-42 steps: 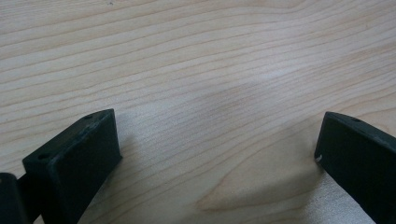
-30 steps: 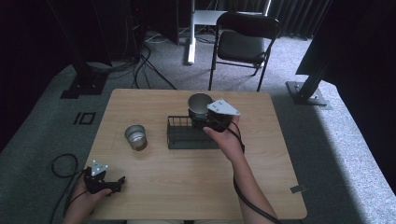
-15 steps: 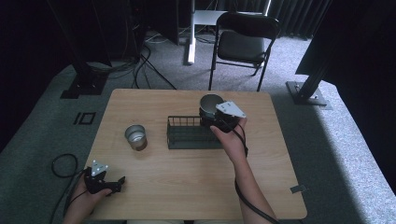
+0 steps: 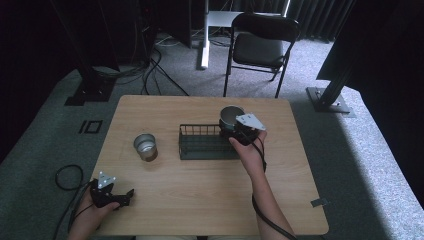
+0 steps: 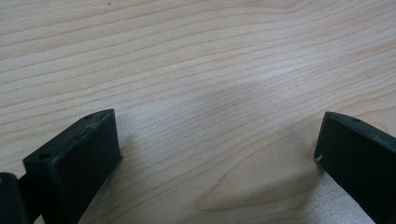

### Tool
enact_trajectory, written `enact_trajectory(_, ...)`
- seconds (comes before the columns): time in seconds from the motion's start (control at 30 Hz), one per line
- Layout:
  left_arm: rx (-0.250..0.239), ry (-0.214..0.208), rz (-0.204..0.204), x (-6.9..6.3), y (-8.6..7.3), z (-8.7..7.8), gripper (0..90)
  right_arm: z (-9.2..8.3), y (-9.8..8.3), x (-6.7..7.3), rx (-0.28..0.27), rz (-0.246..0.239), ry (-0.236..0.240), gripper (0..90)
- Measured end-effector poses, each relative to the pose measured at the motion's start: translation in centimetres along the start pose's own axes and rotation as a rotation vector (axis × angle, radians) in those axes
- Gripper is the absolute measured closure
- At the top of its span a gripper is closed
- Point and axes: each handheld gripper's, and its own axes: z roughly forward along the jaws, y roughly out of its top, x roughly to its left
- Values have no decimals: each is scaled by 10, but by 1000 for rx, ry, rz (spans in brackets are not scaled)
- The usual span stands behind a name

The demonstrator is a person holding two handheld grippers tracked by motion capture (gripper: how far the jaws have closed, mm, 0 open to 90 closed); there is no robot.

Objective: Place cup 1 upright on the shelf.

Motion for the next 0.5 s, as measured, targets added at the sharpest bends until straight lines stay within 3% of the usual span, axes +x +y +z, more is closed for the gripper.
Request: enact_trajectory(0.5, 0, 0, 0, 0, 0, 0, 7, 14, -22, -2, 41, 23, 2, 135)
